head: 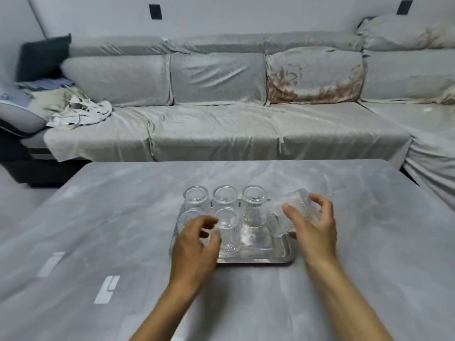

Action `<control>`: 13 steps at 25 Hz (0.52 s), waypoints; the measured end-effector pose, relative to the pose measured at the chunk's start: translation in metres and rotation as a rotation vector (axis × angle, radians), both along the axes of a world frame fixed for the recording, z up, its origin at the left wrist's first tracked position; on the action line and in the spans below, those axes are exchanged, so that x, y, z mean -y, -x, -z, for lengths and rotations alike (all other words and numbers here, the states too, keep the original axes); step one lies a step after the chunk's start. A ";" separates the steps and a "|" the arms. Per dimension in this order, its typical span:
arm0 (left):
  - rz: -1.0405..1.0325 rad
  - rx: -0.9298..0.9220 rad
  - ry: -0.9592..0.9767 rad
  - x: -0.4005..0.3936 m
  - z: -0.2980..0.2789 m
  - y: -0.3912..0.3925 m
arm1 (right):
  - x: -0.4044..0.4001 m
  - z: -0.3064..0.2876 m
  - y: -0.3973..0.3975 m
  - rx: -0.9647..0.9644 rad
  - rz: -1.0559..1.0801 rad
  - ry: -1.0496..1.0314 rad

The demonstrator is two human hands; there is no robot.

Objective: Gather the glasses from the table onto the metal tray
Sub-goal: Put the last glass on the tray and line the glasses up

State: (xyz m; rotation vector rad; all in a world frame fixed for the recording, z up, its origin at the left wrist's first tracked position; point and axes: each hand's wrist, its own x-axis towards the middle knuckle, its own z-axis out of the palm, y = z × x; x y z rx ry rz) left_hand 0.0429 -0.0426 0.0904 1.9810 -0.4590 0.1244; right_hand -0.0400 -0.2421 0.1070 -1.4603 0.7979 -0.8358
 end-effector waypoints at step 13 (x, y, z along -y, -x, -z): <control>-0.219 -0.343 -0.006 -0.057 0.044 -0.060 | -0.026 0.061 -0.034 -0.433 -0.232 0.727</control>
